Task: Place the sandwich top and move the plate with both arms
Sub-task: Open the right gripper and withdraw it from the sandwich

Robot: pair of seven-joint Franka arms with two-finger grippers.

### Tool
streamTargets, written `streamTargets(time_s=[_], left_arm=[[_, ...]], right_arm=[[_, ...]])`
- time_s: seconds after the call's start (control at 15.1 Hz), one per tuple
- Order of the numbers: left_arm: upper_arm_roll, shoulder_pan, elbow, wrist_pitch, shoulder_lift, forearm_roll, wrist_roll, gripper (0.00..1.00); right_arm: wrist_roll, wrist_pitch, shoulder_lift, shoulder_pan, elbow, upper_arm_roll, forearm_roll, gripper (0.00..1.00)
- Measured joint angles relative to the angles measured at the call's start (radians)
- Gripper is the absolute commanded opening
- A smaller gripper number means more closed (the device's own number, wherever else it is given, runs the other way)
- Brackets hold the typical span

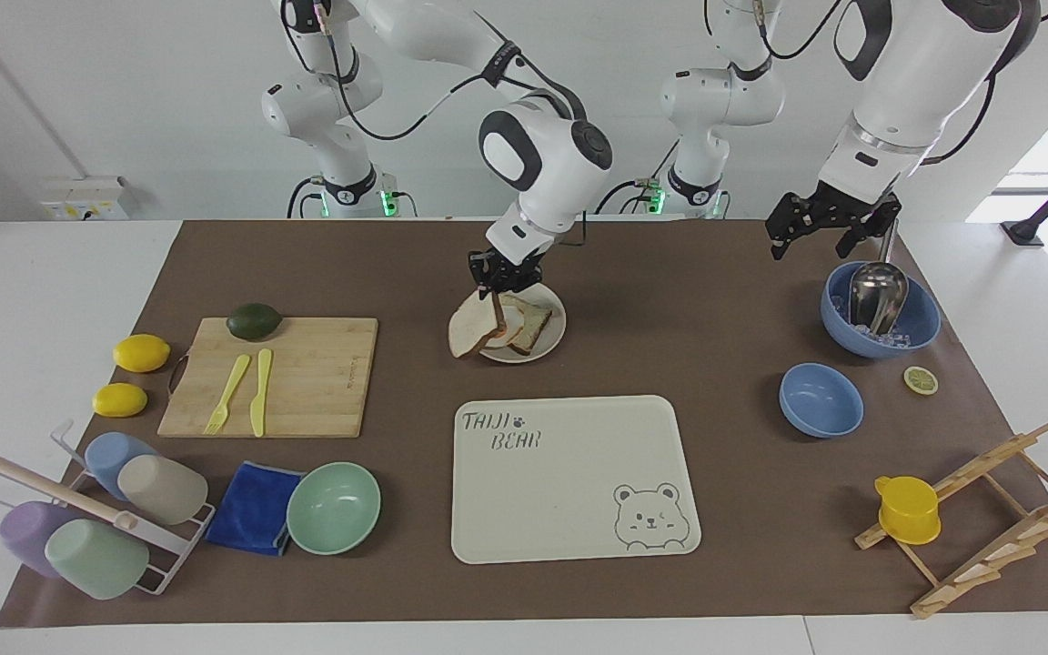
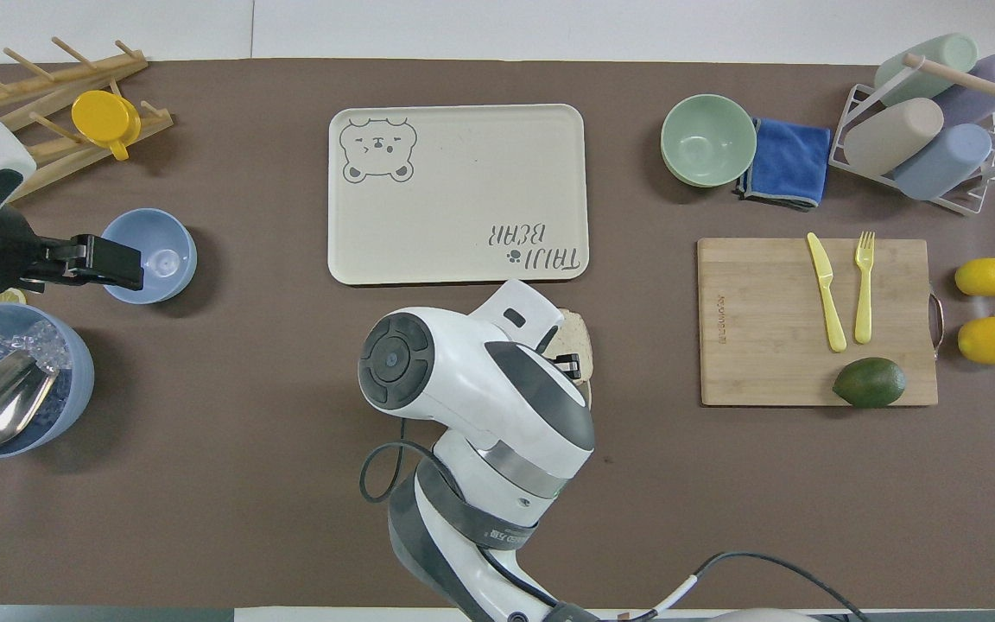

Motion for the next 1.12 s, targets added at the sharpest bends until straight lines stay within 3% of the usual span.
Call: streamTargets(time_s=[0.46,0.79,0.86,0.99,1.06,1.12], left_arm=[[0.003,0.001,0.0,0.009,0.0,0.0,0.0,1.0],[0.003,0.001,0.0,0.01,0.0,0.0,0.0,1.0],[0.003,0.001,0.0,0.01,0.0,0.0,0.0,1.0],[0.003,0.001,0.0,0.01,0.0,0.0,0.0,1.0],[0.003,0.001,0.0,0.01,0.0,0.0,0.0,1.0],[0.003,0.001,0.0,0.01,0.0,0.0,0.0,1.0]], right_arm=[[0.064,0.02,0.021,0.01,-0.002,0.005,0.072,0.0],[0.117,0.106,0.021,0.032,-0.044,0.015,0.11,0.0],[0.118,0.127,0.021,0.031,-0.058,0.014,0.11,0.22],[0.119,0.164,0.021,0.027,-0.076,0.014,0.117,0.74],[0.119,0.182,0.02,0.026,-0.082,0.013,0.126,0.88],[0.119,0.196,0.02,0.025,-0.088,0.013,0.141,0.96]])
